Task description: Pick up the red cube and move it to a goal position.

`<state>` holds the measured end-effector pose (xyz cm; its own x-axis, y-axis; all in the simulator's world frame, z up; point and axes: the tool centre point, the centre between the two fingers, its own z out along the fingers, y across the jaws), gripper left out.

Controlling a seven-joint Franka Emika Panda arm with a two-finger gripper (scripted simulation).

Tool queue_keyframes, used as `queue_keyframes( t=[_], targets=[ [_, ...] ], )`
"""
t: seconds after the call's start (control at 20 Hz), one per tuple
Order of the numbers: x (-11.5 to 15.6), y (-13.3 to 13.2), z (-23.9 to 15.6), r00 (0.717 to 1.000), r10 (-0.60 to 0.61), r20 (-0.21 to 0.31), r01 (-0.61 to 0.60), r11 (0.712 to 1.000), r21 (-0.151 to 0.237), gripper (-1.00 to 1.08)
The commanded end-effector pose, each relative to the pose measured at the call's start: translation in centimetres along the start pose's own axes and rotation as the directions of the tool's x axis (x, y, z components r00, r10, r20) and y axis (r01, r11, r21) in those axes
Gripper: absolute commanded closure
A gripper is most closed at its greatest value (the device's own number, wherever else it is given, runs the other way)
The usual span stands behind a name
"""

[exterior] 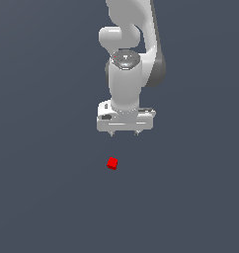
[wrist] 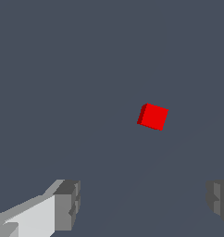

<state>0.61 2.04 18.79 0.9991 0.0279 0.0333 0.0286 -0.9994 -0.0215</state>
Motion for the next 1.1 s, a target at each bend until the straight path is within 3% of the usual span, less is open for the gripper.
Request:
queue_keyframes(
  t=[0.0, 0.5, 1.05],
  targets=[
    [0.0, 0.0, 0.0, 1.0, 0.0, 0.0, 0.0, 1.0, 0.0, -0.92],
    [0.8, 0.7, 2.5, 0.999, 0.046, 0.004, -0.046, 0.999, -0.005, -0.92],
    [3.2, 3.4, 10.7, 0.981, 0.193, 0.016, -0.192, 0.981, -0.021, -0.92]
  ],
)
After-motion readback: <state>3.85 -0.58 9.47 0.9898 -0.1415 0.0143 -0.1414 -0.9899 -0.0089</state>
